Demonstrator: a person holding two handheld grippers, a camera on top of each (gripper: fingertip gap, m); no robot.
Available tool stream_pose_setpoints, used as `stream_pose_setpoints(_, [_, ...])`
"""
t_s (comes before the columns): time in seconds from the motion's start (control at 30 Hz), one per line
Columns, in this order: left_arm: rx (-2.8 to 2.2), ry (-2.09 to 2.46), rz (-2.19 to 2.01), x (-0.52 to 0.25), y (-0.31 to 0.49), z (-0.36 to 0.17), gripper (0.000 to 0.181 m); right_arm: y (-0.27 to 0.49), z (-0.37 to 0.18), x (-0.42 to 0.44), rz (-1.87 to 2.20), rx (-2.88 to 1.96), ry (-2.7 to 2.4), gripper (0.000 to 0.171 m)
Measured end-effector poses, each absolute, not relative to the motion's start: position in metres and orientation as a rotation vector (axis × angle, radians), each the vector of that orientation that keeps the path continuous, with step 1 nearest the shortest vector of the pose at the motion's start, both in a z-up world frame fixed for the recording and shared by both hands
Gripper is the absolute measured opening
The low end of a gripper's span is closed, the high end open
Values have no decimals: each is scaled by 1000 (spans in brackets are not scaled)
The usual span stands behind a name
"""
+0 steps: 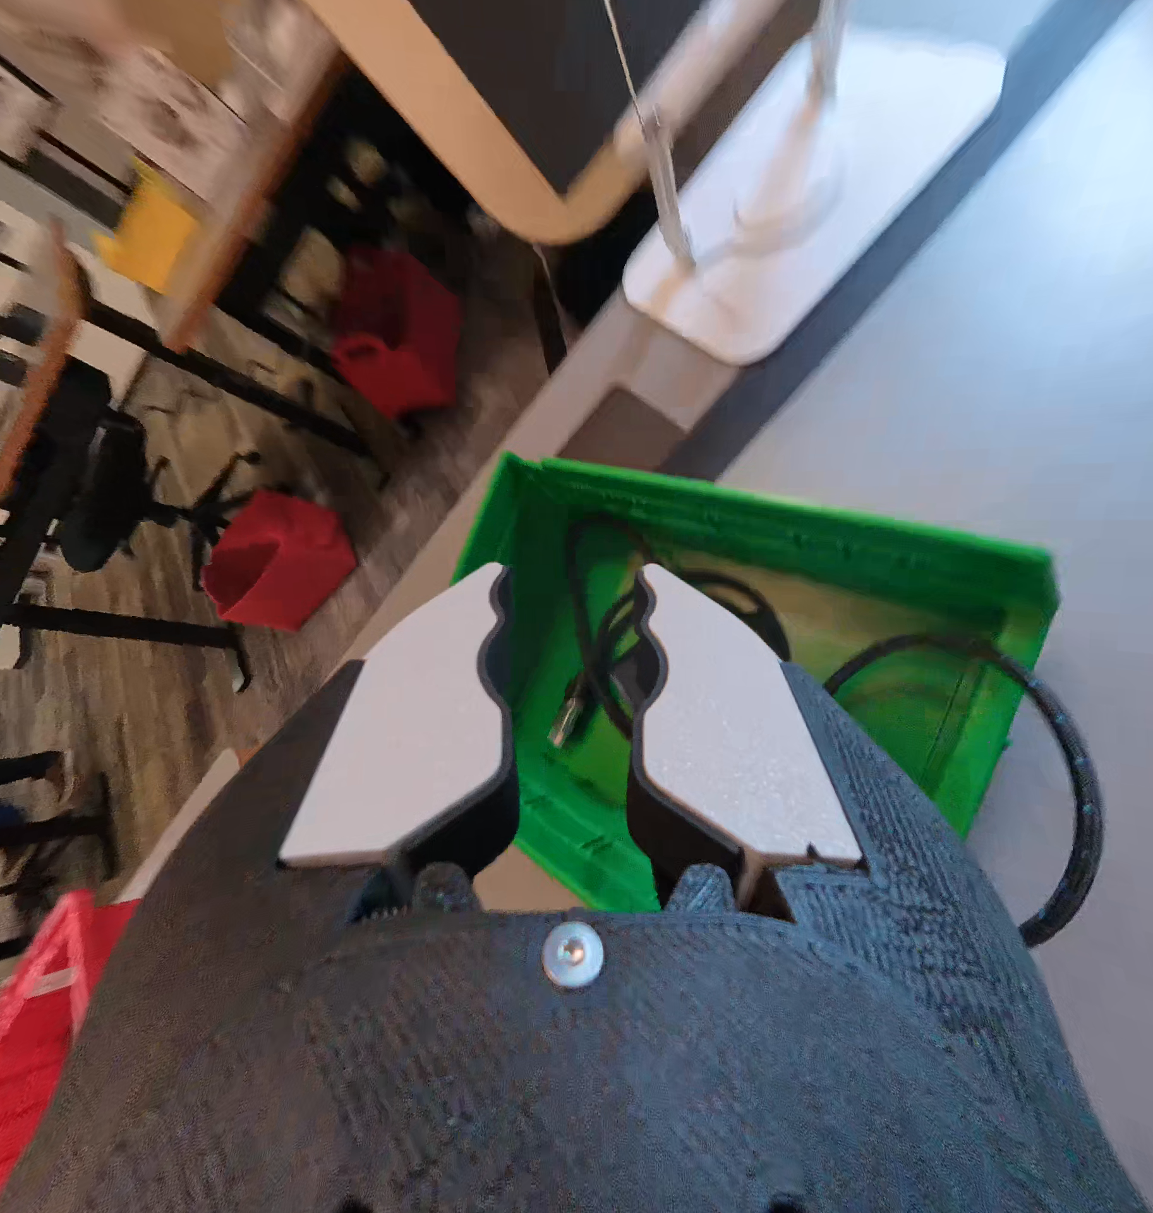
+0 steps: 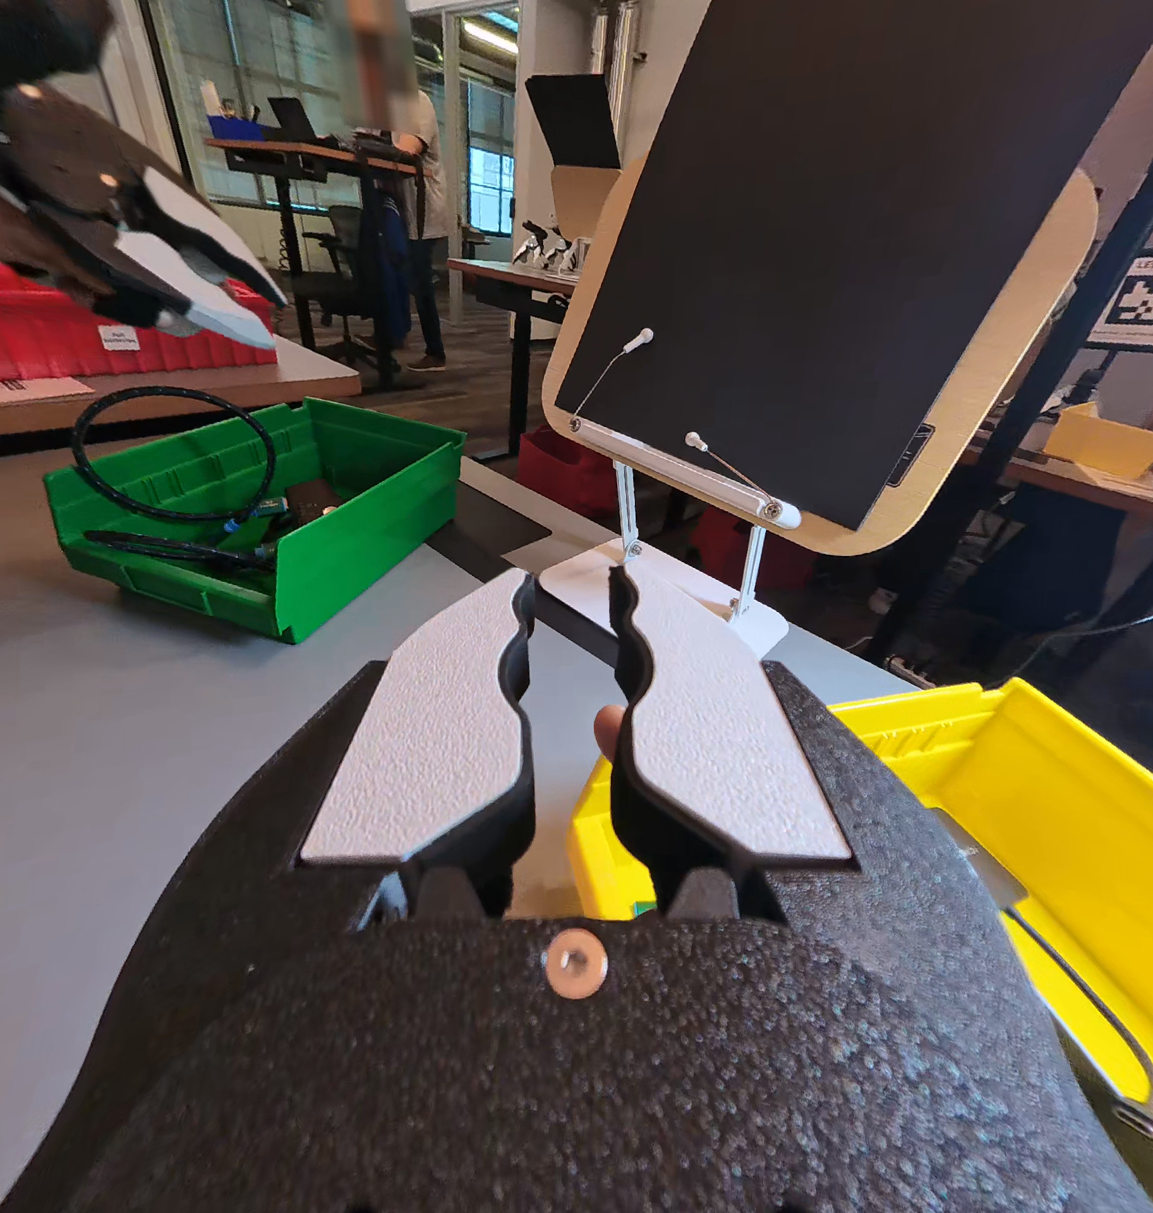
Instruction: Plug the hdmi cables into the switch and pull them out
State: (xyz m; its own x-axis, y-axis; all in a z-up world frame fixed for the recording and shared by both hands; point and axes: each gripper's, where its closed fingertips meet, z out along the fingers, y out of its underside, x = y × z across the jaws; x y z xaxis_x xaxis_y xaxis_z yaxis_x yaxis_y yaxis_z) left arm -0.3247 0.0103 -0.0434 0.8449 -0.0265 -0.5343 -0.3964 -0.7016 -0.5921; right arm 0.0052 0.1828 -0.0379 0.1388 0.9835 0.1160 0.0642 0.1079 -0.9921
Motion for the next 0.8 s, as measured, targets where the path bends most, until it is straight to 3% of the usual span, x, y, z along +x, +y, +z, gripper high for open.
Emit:
stream_pose_setpoints(0.27, [-3028,657,292,-331,11,-160,58,179,-41,10,952,-1198,-1252,20])
stream_pose_setpoints(0.37, [-3194,773,338,-355,-6,-192,68,186,-38,15,939,-1185,-1248,19])
stream_pose_setpoints(0.57, [-3177,1103,500,-376,-13,-227,77,203,-44,15,1013,-1253,-1194,19])
stream_pose_setpoints(0.8, [-3075,1146,542,-378,-11,-225,67,202,-47,18,984,-1255,-1210,18])
